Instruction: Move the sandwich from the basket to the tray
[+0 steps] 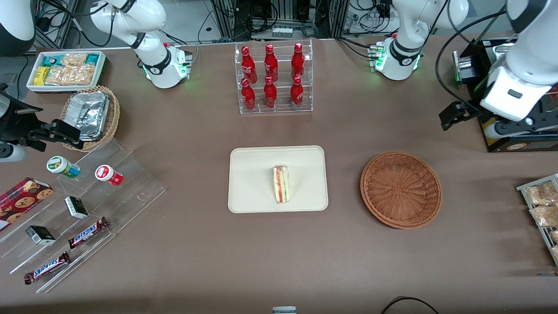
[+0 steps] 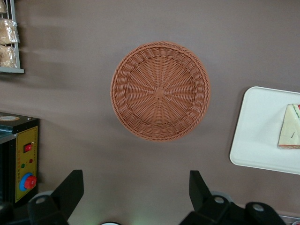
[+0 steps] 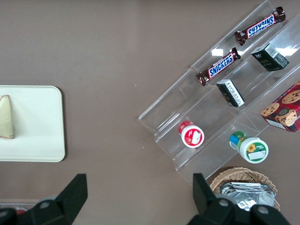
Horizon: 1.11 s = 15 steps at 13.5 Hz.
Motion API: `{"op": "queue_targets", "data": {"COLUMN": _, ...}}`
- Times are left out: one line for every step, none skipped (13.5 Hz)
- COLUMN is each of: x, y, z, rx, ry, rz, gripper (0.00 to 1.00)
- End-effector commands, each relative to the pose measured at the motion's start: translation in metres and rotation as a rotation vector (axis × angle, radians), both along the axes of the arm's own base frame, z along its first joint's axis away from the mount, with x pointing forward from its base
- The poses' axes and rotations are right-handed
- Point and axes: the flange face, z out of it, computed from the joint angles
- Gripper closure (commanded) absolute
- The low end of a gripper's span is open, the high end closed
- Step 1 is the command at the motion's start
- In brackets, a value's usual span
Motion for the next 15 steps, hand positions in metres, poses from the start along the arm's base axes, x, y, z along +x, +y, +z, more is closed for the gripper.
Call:
{"op": "queue_targets", "data": {"x": 0.005, "y": -0.015, "z": 0.002, "rx": 0.013, "ry": -0.015, "rz": -0.021, "gripper": 0.01}}
{"op": "queue_targets", "data": {"x": 0.006, "y": -0.013, "z": 0.006, "rx": 0.009, "ry": -0.025, "rz": -0.018, "gripper": 0.01}}
{"op": "queue_targets", "data": {"x": 0.01, "y": -0.004, "z": 0.009, "rx": 0.013, "ry": -0.033, "rz": -0.01, "gripper": 0.01}}
{"op": "queue_targets", "data": {"x": 0.02, "y": 0.025, "z": 0.01, "rx": 0.012, "ry": -0.029, "rz": 0.007, "gripper": 0.01}}
{"op": "queue_targets", "data": {"x": 0.018, "y": 0.004, "z": 0.02, "rx": 0.013, "ry": -0.048, "rz": -0.058, "gripper": 0.01}}
{"op": "queue_targets", "data": {"x": 0.021, "y": 0.02, "z": 0.019, "rx": 0.009, "ry": -0.047, "rz": -0.039, "gripper": 0.01}}
{"op": "queue_targets", "data": {"x": 0.018, "y": 0.02, "z": 0.018, "rx": 0.006, "ry": -0.032, "rz": -0.053, "gripper": 0.01}}
{"op": "queue_targets", "data": {"x": 0.018, "y": 0.027, "z": 0.015, "rx": 0.005, "ry": -0.012, "rz": -0.063, "gripper": 0.01}}
{"op": "queue_targets", "data": {"x": 0.015, "y": 0.023, "z": 0.014, "rx": 0.001, "ry": -0.004, "rz": -0.096, "gripper": 0.01}}
{"op": "queue_targets", "data": {"x": 0.011, "y": 0.025, "z": 0.011, "rx": 0.001, "ry": 0.005, "rz": -0.098, "gripper": 0.01}}
{"op": "queue_targets", "data": {"x": 0.009, "y": 0.026, "z": 0.014, "rx": 0.0, "ry": 0.001, "rz": -0.097, "gripper": 0.01}}
{"op": "queue_targets", "data": {"x": 0.011, "y": 0.026, "z": 0.013, "rx": -0.004, "ry": 0.001, "rz": -0.095, "gripper": 0.01}}
{"op": "queue_targets", "data": {"x": 0.012, "y": 0.023, "z": 0.016, "rx": -0.011, "ry": -0.006, "rz": -0.103, "gripper": 0.01}}
{"op": "queue_targets", "data": {"x": 0.012, "y": 0.02, "z": 0.019, "rx": -0.016, "ry": -0.01, "rz": -0.106, "gripper": 0.01}}
{"op": "queue_targets", "data": {"x": 0.011, "y": 0.018, "z": 0.018, "rx": -0.017, "ry": -0.009, "rz": -0.109, "gripper": 0.01}}
